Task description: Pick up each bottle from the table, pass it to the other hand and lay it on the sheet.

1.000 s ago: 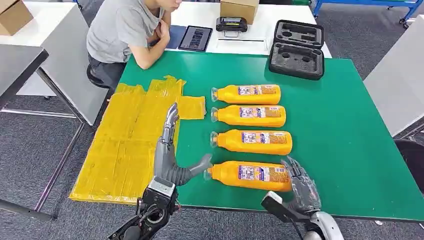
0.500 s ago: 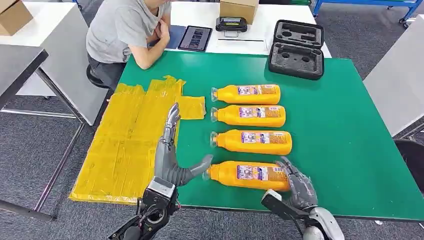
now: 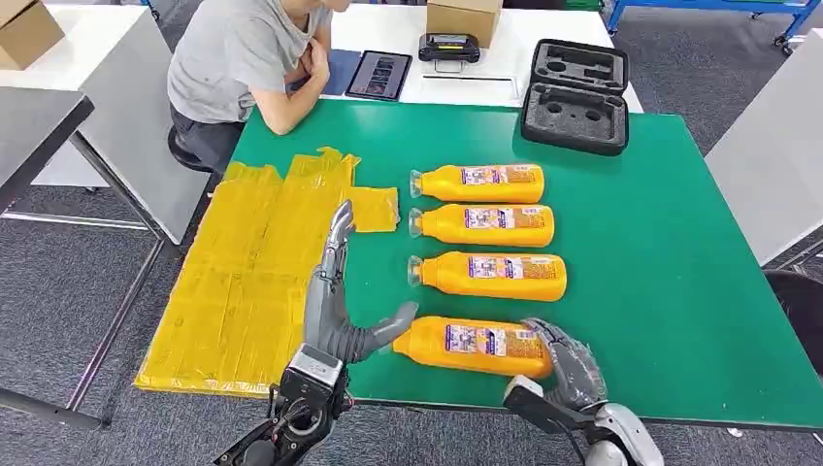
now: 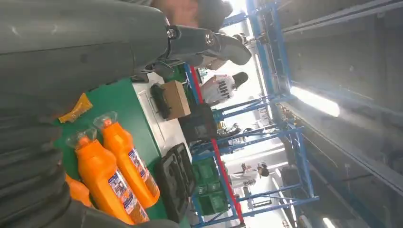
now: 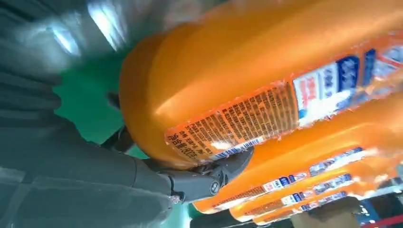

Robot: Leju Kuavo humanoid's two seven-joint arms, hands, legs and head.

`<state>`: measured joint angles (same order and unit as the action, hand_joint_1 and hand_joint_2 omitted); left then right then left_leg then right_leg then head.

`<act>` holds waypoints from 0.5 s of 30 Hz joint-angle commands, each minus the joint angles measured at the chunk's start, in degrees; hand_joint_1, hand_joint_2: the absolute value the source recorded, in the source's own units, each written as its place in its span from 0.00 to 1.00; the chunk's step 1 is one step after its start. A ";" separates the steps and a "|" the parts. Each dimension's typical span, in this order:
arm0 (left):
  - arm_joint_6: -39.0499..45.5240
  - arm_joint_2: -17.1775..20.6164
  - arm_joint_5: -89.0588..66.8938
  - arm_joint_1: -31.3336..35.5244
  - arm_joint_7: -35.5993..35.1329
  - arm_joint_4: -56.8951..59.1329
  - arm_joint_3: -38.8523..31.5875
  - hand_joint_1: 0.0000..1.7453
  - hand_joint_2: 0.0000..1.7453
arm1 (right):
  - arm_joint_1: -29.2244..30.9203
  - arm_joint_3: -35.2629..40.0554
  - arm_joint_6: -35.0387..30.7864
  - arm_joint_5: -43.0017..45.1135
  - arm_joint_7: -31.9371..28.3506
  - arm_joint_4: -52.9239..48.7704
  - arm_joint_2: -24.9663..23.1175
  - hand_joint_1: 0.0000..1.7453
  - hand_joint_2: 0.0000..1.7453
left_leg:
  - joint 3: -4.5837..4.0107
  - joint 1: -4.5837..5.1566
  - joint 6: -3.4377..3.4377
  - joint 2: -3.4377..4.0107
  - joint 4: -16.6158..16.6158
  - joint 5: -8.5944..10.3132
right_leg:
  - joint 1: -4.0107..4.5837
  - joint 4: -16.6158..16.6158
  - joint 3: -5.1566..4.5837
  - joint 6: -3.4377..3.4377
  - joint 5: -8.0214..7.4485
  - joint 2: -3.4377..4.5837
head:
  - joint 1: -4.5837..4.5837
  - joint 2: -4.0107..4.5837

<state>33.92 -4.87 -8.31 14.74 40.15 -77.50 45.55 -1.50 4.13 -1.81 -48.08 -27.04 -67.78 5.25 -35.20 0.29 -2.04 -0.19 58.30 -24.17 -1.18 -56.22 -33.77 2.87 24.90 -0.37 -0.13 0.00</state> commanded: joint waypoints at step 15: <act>3.36 0.18 2.31 0.17 -0.15 -2.45 -2.78 0.00 1.00 | -0.53 -6.92 -0.95 17.41 -7.67 1.20 -5.26 1.00 1.00 | 0.14 -0.06 0.12 0.03 -0.03 -0.11 | 0.07 0.05 0.19 -0.14 0.08 0.04 | 0.00 0.00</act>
<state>36.31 -5.01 -6.62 14.60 40.15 -78.42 45.11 -2.39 -0.04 -1.84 -31.74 -34.29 -67.80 1.84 -35.30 0.30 -2.04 -0.21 58.30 -24.18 -1.19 -56.23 -33.83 2.87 24.90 -0.39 -0.13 0.00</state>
